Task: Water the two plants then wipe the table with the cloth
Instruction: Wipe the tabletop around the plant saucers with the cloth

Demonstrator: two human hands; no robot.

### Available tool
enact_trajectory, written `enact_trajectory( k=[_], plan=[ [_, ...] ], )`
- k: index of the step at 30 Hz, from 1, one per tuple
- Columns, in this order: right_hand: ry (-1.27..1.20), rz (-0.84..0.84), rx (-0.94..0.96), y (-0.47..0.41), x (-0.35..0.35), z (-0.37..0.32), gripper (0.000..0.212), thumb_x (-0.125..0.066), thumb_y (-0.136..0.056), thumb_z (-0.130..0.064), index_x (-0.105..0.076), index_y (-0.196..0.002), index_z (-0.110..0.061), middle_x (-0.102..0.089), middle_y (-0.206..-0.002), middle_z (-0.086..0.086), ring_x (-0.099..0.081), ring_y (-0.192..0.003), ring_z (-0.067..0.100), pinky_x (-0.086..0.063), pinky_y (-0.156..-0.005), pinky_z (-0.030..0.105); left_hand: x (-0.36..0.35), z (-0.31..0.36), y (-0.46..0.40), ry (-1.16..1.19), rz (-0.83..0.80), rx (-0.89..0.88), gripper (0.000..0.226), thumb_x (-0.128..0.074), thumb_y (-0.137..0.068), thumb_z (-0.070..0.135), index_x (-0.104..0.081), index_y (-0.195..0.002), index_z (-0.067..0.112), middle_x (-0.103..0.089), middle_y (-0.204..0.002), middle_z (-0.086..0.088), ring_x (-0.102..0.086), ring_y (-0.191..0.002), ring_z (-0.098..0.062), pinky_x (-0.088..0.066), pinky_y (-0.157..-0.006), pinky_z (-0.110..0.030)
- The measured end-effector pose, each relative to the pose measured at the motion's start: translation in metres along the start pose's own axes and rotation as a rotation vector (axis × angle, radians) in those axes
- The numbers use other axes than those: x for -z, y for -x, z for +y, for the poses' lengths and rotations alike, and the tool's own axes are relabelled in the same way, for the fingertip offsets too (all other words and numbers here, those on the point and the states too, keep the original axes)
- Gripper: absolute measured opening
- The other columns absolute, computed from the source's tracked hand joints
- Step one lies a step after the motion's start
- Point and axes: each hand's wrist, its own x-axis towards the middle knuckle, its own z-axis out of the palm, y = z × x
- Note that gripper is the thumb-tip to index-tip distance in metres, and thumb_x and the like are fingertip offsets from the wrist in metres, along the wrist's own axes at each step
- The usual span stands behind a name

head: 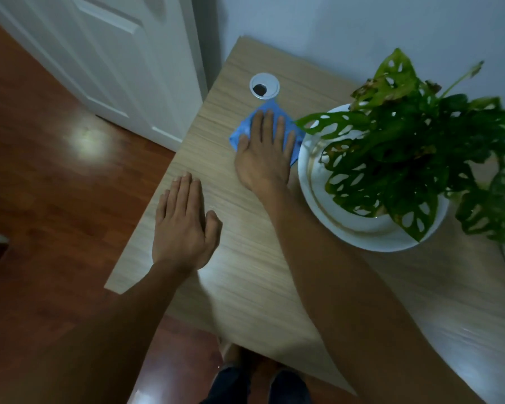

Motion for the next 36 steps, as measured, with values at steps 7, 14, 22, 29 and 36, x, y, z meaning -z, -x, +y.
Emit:
enact_trajectory(
  k=[7,14,22,29,36],
  plan=[
    [0.059,-0.019,0.240,0.103,-0.013,0.041,0.063,-0.012,-0.108,-0.045,-0.009,-0.166,-0.020,-0.003,-0.174,0.000,0.003,-0.160,0.023,-0.001,-0.128,0.050,0.001,0.000,0.001,0.006,0.015,-0.015,0.071,-0.031,-0.102,0.041,-0.021,-0.162,0.007,-0.016,-0.172,-0.012,-0.008,-0.161,-0.024,-0.012,-0.129,-0.049],
    [0.095,0.016,0.260,0.170,-0.014,0.081,0.061,-0.022,-0.108,-0.044,-0.019,-0.164,-0.021,-0.016,-0.172,0.000,-0.010,-0.160,0.023,-0.009,-0.128,0.050,0.004,0.009,0.017,-0.014,0.032,-0.032,0.071,-0.028,-0.102,0.040,-0.021,-0.161,0.001,-0.017,-0.171,-0.018,-0.011,-0.160,-0.031,-0.010,-0.130,-0.048],
    [0.117,-0.042,0.284,0.244,0.003,0.178,0.061,-0.019,-0.108,-0.047,-0.016,-0.165,-0.023,-0.012,-0.173,-0.003,-0.005,-0.160,0.020,-0.007,-0.128,0.048,-0.014,0.105,0.099,0.053,-0.006,-0.147,0.072,-0.029,-0.099,0.042,-0.030,-0.159,0.002,-0.028,-0.168,-0.018,-0.023,-0.157,-0.032,-0.017,-0.128,-0.048],
    [0.107,-0.013,0.135,0.267,0.039,0.309,0.061,-0.019,-0.108,-0.045,-0.016,-0.165,-0.024,-0.014,-0.172,-0.003,-0.010,-0.160,0.021,-0.009,-0.129,0.048,-0.058,0.228,0.151,0.091,-0.077,-0.222,0.072,-0.030,-0.100,0.042,-0.029,-0.159,-0.001,-0.027,-0.168,-0.018,-0.021,-0.158,-0.032,-0.015,-0.129,-0.046],
    [0.068,0.000,0.043,0.188,0.076,0.386,0.061,-0.014,-0.108,-0.044,-0.011,-0.165,-0.022,-0.012,-0.173,0.000,-0.004,-0.160,0.022,-0.003,-0.129,0.048,-0.089,0.324,0.167,0.143,-0.055,-0.169,0.072,-0.033,-0.102,0.044,-0.025,-0.161,0.004,-0.023,-0.170,-0.014,-0.015,-0.159,-0.029,-0.008,-0.129,-0.042]
  ],
)
